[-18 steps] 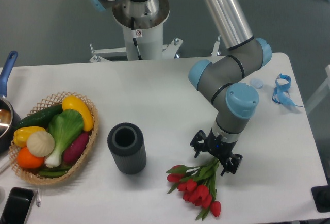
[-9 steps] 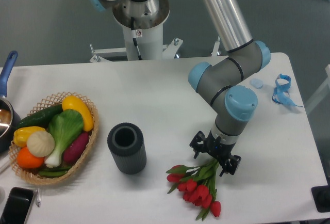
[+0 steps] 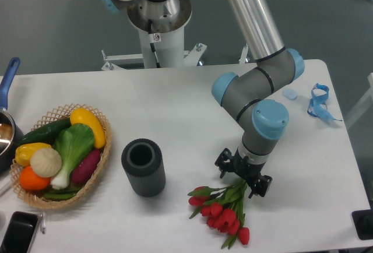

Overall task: Pick up the flowers from the table
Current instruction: 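Lower the gripper onto the tulip stems and close it, then lift the red tulip bouquet up off the table by its stems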

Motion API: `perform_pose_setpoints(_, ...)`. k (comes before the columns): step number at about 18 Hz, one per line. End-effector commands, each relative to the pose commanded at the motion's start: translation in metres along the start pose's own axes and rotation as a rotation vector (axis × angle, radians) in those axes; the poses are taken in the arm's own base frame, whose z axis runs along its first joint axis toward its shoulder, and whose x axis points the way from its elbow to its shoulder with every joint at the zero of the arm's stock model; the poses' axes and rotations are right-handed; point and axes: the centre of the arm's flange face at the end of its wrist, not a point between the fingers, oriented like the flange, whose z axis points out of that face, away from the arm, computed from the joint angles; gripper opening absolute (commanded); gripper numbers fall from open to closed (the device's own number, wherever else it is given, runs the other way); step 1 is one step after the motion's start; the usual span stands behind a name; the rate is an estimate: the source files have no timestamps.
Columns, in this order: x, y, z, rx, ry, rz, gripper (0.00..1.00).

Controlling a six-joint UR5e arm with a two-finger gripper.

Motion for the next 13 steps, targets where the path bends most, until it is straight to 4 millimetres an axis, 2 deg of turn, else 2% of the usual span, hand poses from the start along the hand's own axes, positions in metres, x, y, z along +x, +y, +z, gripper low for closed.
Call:
perform_pose_setpoints(4,-0.0011,-0.0009,-0.0023,0.002,-0.006,0.001,0.6)
perform_pose_setpoints(5,-0.0015,-0.0012,-0.0028,0.003,-0.01,0.002,0.58)
perform_pose_setpoints(8,-0.002,-0.0017,-0.0044,0.006,-0.017,0.004,0.41)
perform_pose_setpoints(11,-0.002,-0.002,-0.0054,0.006,-0.018,0.004,0.33)
perform_pose_setpoints(13,-0.002,-0.0025,-0.0074,0.007,-0.021,0.007,0.33)
